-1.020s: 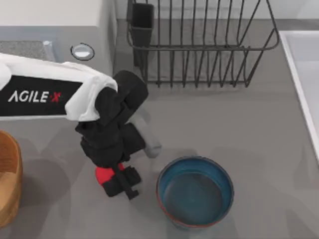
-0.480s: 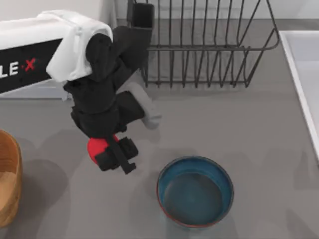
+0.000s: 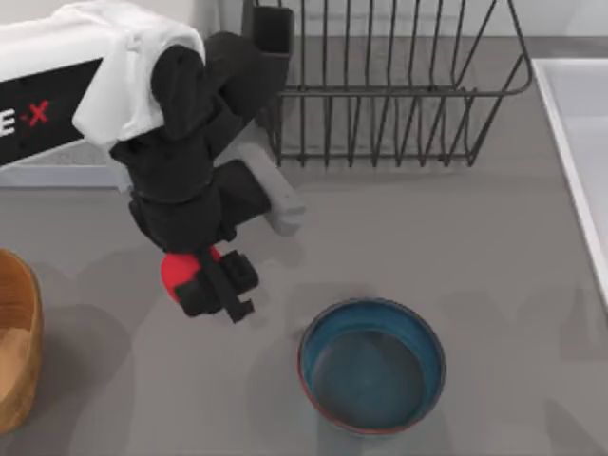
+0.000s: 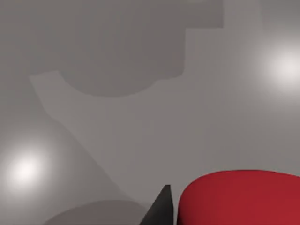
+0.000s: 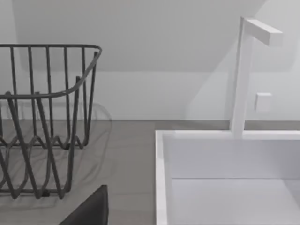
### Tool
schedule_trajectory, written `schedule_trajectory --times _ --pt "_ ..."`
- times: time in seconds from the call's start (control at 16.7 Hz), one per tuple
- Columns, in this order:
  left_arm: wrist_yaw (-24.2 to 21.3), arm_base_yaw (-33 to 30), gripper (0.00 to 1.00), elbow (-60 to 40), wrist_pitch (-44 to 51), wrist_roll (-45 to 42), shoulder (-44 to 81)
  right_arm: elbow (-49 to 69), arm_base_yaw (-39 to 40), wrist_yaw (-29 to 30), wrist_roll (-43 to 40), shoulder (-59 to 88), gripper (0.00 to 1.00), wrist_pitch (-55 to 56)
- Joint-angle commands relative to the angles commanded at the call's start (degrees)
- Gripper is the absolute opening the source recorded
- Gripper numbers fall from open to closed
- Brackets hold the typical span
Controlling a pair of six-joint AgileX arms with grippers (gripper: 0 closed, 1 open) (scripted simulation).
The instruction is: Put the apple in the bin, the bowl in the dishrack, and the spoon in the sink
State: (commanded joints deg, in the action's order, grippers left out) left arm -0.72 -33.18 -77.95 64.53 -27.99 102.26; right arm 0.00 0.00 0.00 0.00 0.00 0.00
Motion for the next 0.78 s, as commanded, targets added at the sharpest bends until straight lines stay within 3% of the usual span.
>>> schedule_trajectory --times 0.3,0.78 --pt "-0.57 9.64 0.0 0.3 2.09 -11.58 -2.4 0.0 0.0 0.0 0.0 0.0 1.0 0.0" --pt "-1.09 29.72 0.0 2.82 8.51 -44.04 -10.93 0.0 0.0 0.0 0.0 0.0 1.0 0.0"
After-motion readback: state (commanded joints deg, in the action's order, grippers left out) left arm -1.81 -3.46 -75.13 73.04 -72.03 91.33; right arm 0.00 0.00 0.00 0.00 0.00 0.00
